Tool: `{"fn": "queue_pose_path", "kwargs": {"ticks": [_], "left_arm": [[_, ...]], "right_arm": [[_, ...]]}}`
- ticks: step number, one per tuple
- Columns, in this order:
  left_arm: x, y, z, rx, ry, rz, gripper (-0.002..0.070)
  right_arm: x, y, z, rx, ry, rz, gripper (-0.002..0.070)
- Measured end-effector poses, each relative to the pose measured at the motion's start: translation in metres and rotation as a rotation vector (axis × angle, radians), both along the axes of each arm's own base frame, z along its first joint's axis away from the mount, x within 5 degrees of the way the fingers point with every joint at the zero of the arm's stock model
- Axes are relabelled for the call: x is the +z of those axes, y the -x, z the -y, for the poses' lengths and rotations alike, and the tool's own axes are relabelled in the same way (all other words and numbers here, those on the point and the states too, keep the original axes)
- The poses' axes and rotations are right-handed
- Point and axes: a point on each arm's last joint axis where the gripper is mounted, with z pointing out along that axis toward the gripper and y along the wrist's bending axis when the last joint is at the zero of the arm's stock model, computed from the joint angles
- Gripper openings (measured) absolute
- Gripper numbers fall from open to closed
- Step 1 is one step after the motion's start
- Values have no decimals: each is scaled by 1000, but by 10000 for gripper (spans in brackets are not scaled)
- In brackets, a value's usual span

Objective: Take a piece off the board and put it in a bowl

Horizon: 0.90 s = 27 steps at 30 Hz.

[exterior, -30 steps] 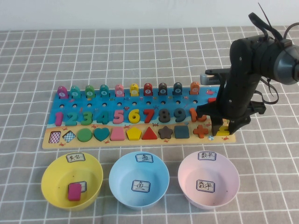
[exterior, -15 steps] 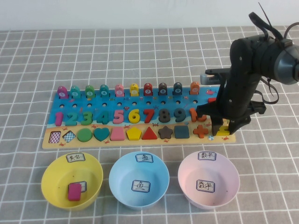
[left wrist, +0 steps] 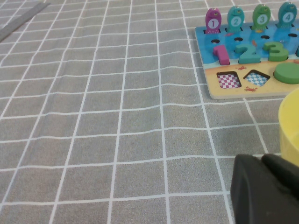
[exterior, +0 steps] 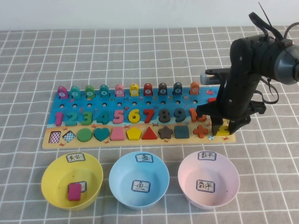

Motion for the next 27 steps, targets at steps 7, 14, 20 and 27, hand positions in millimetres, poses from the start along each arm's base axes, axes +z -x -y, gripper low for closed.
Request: {"fn": "queue_pose_path", "kwargs": {"ticks": [7, 14, 20, 27], "left_arm": [[0, 0, 0, 0, 0, 0, 0], [0, 0, 0, 0, 0, 0, 0], [0, 0, 0, 0, 0, 0, 0], [0, 0, 0, 0, 0, 0, 0]], "right_arm": [[1, 0, 0, 0, -1, 3, 297], [1, 0, 0, 0, -1, 3, 297], [5, 1, 0, 0, -4, 10, 297], [13, 2, 1, 0, -9, 22, 297]]}}
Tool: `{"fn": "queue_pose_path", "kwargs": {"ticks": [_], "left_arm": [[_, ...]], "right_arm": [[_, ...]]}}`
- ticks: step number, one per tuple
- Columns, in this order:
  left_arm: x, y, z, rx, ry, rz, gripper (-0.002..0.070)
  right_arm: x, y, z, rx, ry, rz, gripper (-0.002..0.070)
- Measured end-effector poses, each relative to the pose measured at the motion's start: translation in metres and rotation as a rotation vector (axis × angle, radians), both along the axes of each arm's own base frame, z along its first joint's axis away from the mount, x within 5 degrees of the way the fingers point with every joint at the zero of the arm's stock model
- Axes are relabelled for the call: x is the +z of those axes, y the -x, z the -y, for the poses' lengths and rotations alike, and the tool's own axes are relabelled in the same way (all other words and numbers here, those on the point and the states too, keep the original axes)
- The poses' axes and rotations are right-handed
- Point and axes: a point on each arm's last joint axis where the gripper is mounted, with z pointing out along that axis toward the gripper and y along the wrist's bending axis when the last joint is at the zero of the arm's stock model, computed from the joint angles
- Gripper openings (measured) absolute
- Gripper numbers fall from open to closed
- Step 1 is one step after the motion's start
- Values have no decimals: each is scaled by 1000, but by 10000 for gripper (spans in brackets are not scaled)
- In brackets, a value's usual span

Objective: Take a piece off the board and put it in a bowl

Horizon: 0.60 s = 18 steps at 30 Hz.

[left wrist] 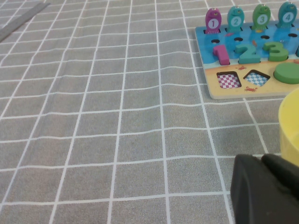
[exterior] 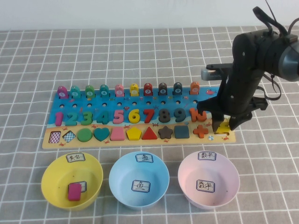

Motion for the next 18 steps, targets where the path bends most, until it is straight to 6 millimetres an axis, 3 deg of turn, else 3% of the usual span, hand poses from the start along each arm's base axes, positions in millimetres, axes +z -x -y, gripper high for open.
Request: {"fn": "queue_pose_path", "kwargs": {"ticks": [12, 18], "left_arm": [[0, 0, 0, 0, 0, 0, 0], [0, 0, 0, 0, 0, 0, 0]], "right_arm": [[38, 9, 6, 12, 3, 74, 297], [68, 36, 7, 54, 0, 180, 297]]}}
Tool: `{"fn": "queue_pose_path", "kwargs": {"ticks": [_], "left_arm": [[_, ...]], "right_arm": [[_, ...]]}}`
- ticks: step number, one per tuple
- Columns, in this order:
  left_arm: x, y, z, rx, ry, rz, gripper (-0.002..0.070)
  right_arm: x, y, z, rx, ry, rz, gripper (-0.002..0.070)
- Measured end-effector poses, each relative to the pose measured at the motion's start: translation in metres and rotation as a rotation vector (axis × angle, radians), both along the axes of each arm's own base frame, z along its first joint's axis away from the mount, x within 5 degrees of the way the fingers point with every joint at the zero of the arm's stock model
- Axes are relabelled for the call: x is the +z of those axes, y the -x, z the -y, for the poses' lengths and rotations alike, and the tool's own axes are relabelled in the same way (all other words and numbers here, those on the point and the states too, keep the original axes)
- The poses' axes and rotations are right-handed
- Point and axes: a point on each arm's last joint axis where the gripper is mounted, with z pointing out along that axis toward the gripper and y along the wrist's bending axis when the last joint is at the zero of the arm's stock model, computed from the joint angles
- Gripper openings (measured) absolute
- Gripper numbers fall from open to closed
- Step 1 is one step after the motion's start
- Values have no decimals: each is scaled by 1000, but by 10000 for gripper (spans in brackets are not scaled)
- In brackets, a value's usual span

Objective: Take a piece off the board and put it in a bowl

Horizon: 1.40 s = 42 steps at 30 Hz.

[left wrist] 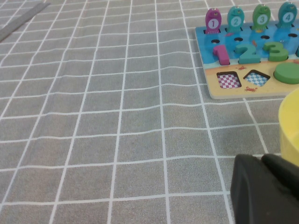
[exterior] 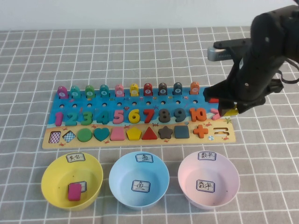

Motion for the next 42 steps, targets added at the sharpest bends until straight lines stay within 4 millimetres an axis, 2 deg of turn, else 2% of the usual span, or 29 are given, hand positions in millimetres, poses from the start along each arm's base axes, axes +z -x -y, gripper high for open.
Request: {"fn": "queue_pose_path", "kwargs": {"ticks": [7, 11, 17, 23, 31, 42], "left_arm": [[0, 0, 0, 0, 0, 0, 0], [0, 0, 0, 0, 0, 0, 0], [0, 0, 0, 0, 0, 0, 0], [0, 0, 0, 0, 0, 0, 0], [0, 0, 0, 0, 0, 0, 0], [0, 0, 0, 0, 0, 0, 0]], "right_arm": [[26, 55, -6, 89, -60, 134, 297], [30, 82, -22, 169, -79, 150, 297], [29, 108, -53, 269, -128, 135, 297], [28, 129, -86, 363, -200, 164, 297], [7, 150, -125, 473, -213, 143, 297], [-3, 155, -184, 570, -185, 82, 297]]}}
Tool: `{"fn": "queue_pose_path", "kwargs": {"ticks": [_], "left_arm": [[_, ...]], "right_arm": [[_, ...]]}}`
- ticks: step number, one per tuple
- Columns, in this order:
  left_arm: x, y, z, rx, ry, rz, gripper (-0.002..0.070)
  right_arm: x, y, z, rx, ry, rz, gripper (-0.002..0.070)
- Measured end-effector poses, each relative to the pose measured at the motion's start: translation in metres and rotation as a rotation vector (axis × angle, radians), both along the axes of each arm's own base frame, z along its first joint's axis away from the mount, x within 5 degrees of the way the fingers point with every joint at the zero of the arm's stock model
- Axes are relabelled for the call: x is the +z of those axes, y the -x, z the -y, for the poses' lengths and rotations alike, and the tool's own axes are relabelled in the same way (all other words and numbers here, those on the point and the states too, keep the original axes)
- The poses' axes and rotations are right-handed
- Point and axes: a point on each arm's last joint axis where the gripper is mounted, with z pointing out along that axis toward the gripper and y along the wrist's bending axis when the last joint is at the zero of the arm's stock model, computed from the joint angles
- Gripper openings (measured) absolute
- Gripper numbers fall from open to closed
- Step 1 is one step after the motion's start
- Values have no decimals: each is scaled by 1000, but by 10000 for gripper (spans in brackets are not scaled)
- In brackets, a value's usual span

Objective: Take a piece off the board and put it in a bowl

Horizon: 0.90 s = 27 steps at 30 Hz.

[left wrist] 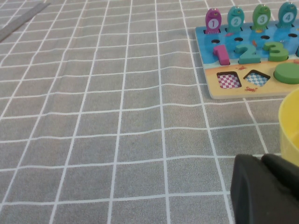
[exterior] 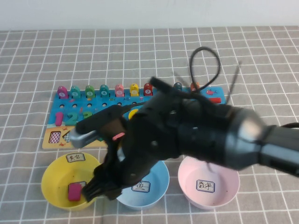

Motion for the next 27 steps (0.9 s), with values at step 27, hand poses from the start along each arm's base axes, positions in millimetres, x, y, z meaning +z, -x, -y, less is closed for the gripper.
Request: {"fn": "queue_pose_path", "kwargs": {"ticks": [27], "left_arm": [[0, 0, 0, 0, 0, 0, 0]], "right_arm": [[-24, -13, -70, 41, 39, -17, 296]]}}
